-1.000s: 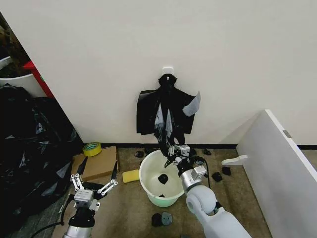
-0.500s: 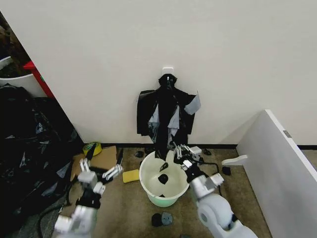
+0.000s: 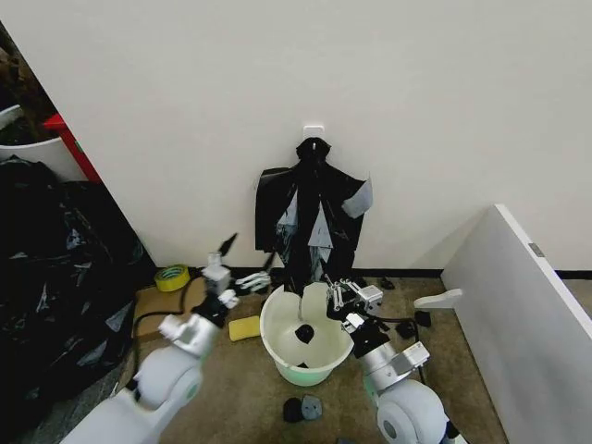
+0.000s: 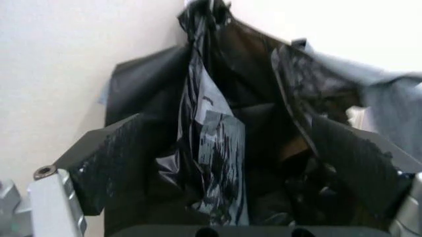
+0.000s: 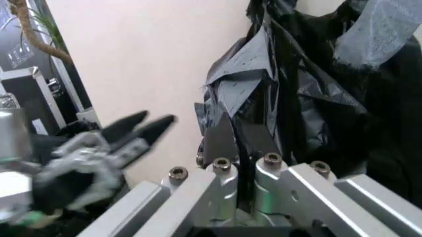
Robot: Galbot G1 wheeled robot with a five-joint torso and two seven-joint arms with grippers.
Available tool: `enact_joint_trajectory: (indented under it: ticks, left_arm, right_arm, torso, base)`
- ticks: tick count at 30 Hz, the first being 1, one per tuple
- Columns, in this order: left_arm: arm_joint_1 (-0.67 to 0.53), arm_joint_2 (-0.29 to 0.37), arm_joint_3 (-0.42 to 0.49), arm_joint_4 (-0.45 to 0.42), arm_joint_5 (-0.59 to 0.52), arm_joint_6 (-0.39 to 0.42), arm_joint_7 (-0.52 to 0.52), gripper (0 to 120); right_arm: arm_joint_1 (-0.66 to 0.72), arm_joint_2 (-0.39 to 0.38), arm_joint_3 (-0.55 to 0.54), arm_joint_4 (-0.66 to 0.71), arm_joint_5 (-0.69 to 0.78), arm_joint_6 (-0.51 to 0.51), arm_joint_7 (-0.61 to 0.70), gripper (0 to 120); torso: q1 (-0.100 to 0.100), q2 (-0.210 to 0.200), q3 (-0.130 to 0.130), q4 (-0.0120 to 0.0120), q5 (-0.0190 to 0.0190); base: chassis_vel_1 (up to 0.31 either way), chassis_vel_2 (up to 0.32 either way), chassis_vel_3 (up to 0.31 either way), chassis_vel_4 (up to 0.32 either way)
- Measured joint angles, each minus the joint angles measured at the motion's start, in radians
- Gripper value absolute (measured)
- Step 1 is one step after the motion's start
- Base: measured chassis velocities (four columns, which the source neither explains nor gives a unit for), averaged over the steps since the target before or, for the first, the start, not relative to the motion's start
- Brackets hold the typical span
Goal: Place the garbage bag over the trash bin.
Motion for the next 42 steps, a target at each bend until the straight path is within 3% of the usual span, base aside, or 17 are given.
enact_joint_trajectory:
  ticks: [5,9,17,27,33,39,42]
  left_arm:
    - [-0.085,-0.013,0.054,0.048,0.012,0.05,-0.029,100]
    - [-0.116,-0.019,0.081,0.062,0.004,0.085,-0.041,90]
    - [-0.13,-0.027,0.102,0.086,-0.002,0.097,-0.042,60]
    - [-0.14,-0.102,0.123,0.138,-0.001,0.123,-0.096,22]
    - [-0.159,-0.112,0.127,0.159,0.001,0.132,-0.109,1]
    - [-0.179,-0.118,0.123,0.167,-0.01,0.132,-0.118,0]
    - [-0.163,-0.102,0.102,0.121,-0.028,0.125,-0.113,0]
  right_arm:
    - [-0.003,0.0,0.004,0.006,0.001,-0.002,0.004,0]
    - [-0.004,-0.002,0.006,0.008,0.001,-0.003,0.007,0]
    - [-0.009,-0.01,0.008,0.014,0.004,-0.004,0.013,0]
    - [-0.011,-0.016,0.008,0.018,0.008,-0.005,0.018,0]
    - [-0.013,-0.018,0.006,0.018,0.011,-0.005,0.018,0]
    - [-0.012,-0.02,0.007,0.017,0.017,-0.005,0.02,0]
    - [-0.024,-0.02,0.009,0.025,0.026,-0.005,0.022,0]
  torso:
    - [0.0,0.0,0.0,0.0001,-0.0002]
    - [0.0,0.0,0.0,0.0002,-0.0002]
    - [0.0,0.0,0.0,0.0003,-0.0001]
    - [0.0,0.0,0.0,0.0002,-0.0002]
    - [0.0,0.0,0.0,0.0002,-0.0001]
    - [0.0,0.0,0.0,0.0001,-0.0003]
    - [0.0,0.0,0.0,0.0,0.0]
  base:
    - [0.0,0.0,0.0,0.0]
    - [0.0,0.0,0.0,0.0]
    - [0.0,0.0,0.0,0.0]
    - [0.0,0.0,0.0,0.0]
    - [0.0,0.0,0.0,0.0]
    - [0.0,0.0,0.0,0.0]
    - [0.0,0.0,0.0,0.0]
